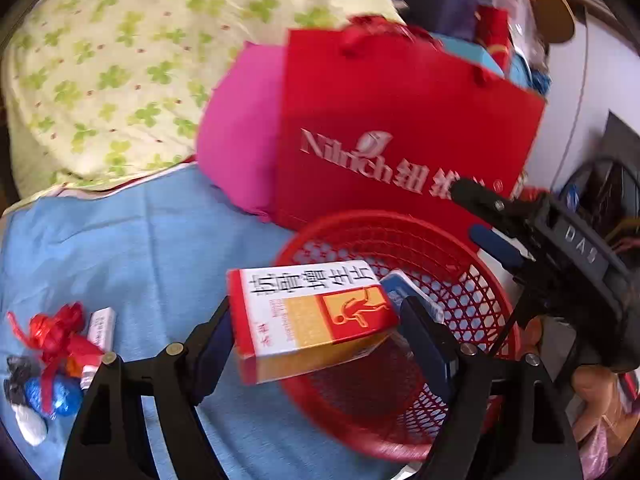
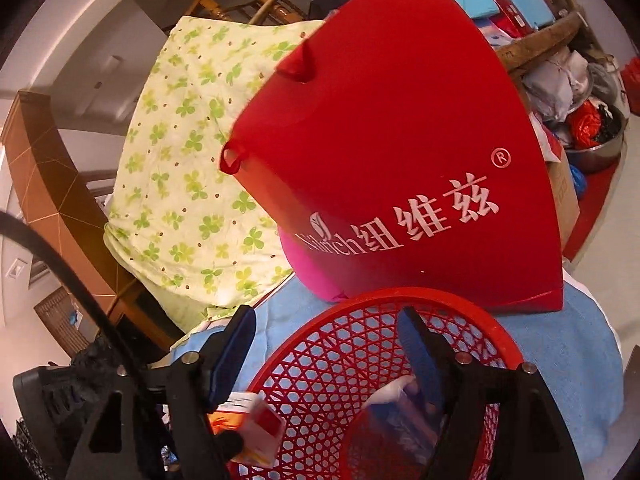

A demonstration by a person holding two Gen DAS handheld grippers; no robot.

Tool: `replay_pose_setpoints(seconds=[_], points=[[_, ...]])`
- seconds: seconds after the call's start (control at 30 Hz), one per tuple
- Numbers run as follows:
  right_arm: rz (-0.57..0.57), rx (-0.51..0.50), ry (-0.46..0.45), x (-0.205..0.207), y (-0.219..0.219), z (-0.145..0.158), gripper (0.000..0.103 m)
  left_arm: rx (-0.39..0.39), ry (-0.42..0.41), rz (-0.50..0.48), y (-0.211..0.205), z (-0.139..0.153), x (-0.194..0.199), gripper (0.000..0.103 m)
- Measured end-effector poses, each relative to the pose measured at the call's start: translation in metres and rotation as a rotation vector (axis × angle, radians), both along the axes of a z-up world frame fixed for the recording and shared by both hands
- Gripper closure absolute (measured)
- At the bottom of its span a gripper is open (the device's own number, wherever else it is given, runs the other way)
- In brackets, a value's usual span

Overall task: Collect trash
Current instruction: 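Carry both boxes over the red mesh basket and open both tools, then grasp the blue face mask with the right tool while the left tool grasps the white tissue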

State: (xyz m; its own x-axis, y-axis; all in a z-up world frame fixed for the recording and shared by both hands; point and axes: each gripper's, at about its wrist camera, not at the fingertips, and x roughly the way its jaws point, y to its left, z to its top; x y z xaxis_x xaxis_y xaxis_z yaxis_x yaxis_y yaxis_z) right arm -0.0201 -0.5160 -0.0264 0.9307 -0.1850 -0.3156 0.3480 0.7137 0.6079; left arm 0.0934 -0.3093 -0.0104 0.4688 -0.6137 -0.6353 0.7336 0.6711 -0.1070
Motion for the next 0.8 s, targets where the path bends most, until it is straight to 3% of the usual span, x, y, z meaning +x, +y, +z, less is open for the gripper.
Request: replay_pose_setpoints(seconds=[0.17,0.27,0.4,0.57,0.67,0.8], points=[[0.016,-0.07,-0.044,-0.004,0.019,0.009,0.027,-0.066,0.031,0.048,0.026,0.013,0.007,0.02],[-0.014,-0.095,-0.103,-0.01,0.03,0.018,0.027,-0.06,0.031,0.047,0.024,0.016,0.008,0.019],[-0.013,-0.133,-0.163,-0.014,0.042,0.027,0.027,-0.045,-0.009,0.081,0.054,0.017,0.007,0.019],[0.101,-0.244,-0.253,-0.017,0.074,0.041,0.027,0.013,-0.014,0.294,0.156,-0.004,0.02,0.02],[0.183,-0.321,-0.309,-0.021,0.104,0.048,0.027,0.094,-0.022,0.458,0.223,-0.021,0.026,0.02],[0.364,-0.368,-0.283,-0.005,0.153,0.047,0.027,0.193,0.018,0.698,0.312,-0.041,0.033,0.02]])
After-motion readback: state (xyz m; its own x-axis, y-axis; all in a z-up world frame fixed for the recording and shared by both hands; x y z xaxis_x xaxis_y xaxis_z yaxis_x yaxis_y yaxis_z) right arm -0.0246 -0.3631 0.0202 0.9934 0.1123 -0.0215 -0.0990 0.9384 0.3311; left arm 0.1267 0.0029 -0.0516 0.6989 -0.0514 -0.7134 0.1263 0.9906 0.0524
